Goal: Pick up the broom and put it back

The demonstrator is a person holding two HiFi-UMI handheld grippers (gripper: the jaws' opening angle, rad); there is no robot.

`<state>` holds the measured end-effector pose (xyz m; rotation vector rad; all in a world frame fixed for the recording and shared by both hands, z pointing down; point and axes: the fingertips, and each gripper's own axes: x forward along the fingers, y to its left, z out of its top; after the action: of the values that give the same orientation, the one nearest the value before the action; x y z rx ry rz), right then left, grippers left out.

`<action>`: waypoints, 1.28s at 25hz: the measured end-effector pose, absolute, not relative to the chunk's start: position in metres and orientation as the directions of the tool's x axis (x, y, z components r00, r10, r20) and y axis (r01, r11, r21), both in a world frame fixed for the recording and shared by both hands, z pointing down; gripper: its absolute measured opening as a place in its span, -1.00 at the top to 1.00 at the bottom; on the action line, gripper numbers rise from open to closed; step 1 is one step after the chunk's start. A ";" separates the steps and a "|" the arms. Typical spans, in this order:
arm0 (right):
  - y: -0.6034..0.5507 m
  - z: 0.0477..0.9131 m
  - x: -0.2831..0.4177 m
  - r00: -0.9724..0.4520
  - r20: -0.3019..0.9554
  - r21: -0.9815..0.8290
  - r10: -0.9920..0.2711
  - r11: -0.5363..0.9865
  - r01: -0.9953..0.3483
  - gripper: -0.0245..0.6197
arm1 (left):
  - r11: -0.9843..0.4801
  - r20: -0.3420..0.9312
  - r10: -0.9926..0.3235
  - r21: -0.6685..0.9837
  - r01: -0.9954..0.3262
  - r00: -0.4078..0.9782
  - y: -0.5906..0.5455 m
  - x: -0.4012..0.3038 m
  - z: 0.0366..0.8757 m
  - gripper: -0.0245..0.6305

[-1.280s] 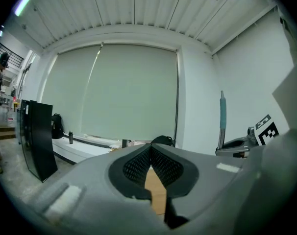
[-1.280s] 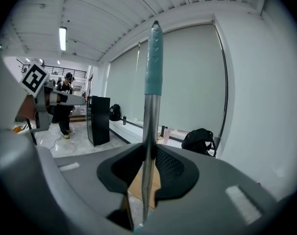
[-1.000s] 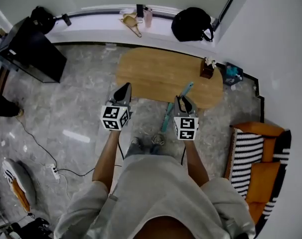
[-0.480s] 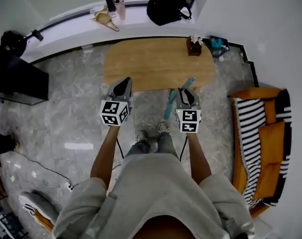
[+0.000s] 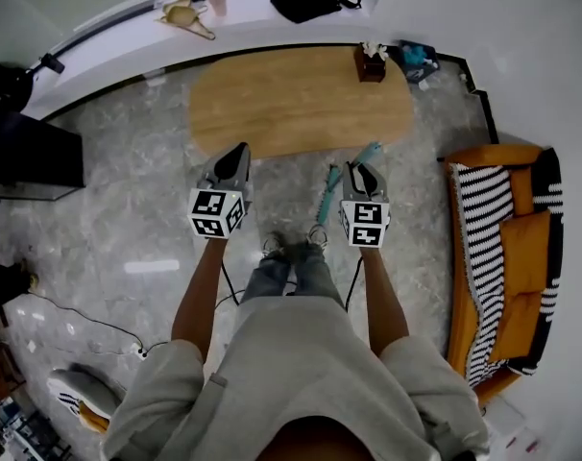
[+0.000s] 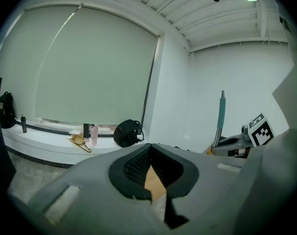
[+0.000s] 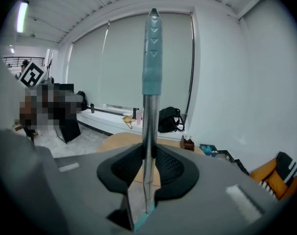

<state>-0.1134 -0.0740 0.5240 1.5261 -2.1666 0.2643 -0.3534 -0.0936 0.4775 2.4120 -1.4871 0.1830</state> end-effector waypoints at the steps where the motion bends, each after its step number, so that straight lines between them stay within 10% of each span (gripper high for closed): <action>1: -0.075 0.532 -0.111 -0.269 0.494 0.105 -0.827 0.364 -0.926 0.67 | -0.415 0.274 -0.848 0.188 -0.890 0.454 -0.095 -0.351 0.484 0.94; 32: -0.093 0.796 -0.092 -0.245 0.748 0.000 -0.617 0.369 -0.929 0.67 | -0.289 0.488 -0.776 0.288 -0.913 0.400 -0.069 -0.334 0.700 0.94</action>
<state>-0.0918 -0.0926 0.7959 1.3341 -1.9655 0.5995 -0.3342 -0.0688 0.6998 2.1388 -1.4373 0.3448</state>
